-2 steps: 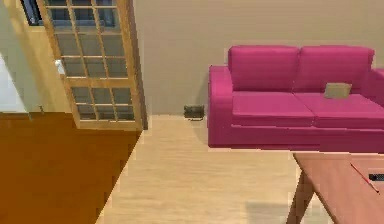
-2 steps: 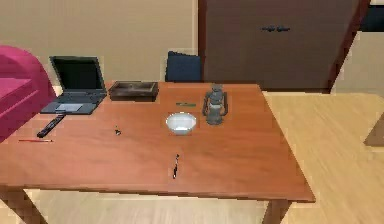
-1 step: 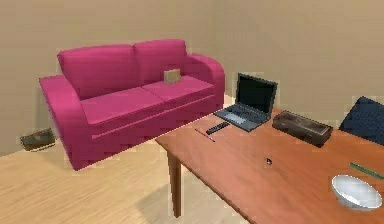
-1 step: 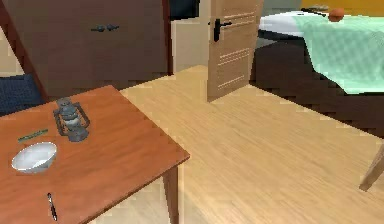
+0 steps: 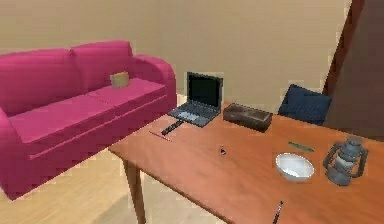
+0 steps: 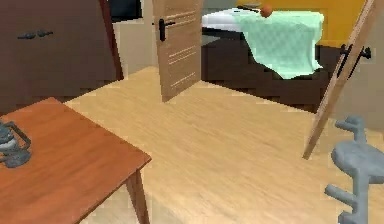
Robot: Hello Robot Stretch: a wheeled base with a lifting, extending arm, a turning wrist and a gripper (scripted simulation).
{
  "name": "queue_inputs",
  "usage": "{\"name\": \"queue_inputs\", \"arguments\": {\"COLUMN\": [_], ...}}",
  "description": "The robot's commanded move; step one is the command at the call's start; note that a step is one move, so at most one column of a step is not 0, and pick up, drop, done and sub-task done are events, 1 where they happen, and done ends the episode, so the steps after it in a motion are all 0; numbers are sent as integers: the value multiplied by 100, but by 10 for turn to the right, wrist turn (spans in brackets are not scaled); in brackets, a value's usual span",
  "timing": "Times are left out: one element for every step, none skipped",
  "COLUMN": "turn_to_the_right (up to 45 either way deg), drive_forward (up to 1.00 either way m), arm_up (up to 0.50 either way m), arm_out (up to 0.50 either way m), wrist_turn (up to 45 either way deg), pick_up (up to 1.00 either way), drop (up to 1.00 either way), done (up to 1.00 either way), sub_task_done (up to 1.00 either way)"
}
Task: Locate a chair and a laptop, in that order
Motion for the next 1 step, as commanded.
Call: {"name": "queue_inputs", "arguments": {"turn_to_the_right": [0], "drive_forward": [0], "arm_up": [0], "arm_out": [0], "wrist_turn": [0], "pick_up": [0], "drop": [0], "done": [100], "sub_task_done": [0]}}
